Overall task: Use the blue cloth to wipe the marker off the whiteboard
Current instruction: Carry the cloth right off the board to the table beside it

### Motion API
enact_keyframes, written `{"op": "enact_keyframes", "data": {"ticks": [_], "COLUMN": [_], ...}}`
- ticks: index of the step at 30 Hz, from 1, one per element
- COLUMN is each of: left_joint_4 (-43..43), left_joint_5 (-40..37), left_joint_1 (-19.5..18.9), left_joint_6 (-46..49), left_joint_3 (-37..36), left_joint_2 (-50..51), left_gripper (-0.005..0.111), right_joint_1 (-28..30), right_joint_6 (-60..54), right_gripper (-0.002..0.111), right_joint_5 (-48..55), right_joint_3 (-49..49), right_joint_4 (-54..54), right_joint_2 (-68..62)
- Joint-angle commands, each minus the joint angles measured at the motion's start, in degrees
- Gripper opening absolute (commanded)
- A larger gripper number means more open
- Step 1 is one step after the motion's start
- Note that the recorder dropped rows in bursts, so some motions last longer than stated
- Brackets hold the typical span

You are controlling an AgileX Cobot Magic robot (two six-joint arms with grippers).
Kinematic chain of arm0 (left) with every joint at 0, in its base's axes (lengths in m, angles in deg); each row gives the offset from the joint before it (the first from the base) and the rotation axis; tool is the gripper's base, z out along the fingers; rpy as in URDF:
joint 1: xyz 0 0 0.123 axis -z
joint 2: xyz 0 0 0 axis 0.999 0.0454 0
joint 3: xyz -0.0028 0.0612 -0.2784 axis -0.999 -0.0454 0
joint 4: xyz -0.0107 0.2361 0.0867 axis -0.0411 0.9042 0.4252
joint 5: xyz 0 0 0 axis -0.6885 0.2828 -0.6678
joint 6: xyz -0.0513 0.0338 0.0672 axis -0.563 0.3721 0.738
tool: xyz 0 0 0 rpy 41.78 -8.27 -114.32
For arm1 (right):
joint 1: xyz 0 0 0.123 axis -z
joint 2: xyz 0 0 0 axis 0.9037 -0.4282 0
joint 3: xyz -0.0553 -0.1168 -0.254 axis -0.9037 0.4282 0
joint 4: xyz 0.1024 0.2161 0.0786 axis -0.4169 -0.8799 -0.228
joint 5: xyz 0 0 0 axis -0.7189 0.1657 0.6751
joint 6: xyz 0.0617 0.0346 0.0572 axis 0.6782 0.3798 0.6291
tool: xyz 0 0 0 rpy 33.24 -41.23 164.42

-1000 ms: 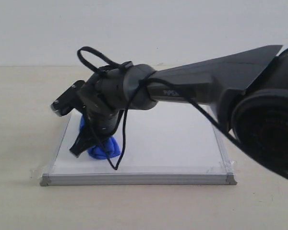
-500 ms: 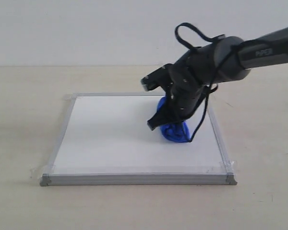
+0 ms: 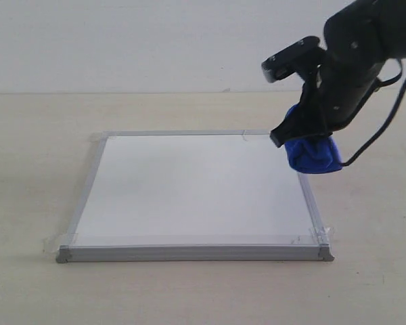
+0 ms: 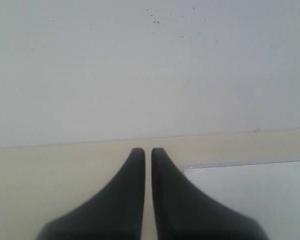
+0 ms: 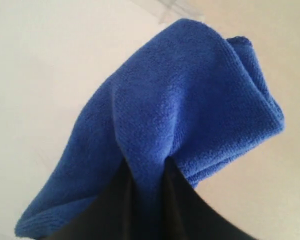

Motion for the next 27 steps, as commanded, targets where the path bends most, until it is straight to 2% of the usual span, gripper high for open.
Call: {"op": "enact_keyframes", "data": {"ticks": [1, 7, 10, 15, 27], "left_joint_4": [-0.3, -0.3, -0.3, -0.3, -0.3], "left_joint_5": [0.1, 0.0, 0.0, 0.0, 0.1], "left_joint_1": [0.1, 0.1, 0.1, 0.1, 0.1], "left_joint_6": [-0.3, -0.3, -0.3, -0.3, -0.3], "left_joint_3": [0.2, 0.2, 0.2, 0.2, 0.2], "left_joint_2": [0.2, 0.2, 0.2, 0.2, 0.2], "left_gripper": [0.004, 0.004, 0.004, 0.004, 0.004], "right_joint_1": [3.2, 6.1, 8.6, 11.9, 11.9], "right_joint_6": [-7.6, -15.0, -15.0, -16.4, -21.8], "right_gripper": [0.000, 0.000, 0.000, 0.000, 0.000], "right_joint_5": [3.4, -2.4, -8.4, -10.5, -18.6], "right_joint_3": [0.1, 5.9, 9.1, 12.1, 13.1], "right_joint_4": [-4.7, -4.9, -4.9, -4.9, -8.8], "right_joint_2": [4.1, 4.3, 4.3, 2.6, -5.0]}}
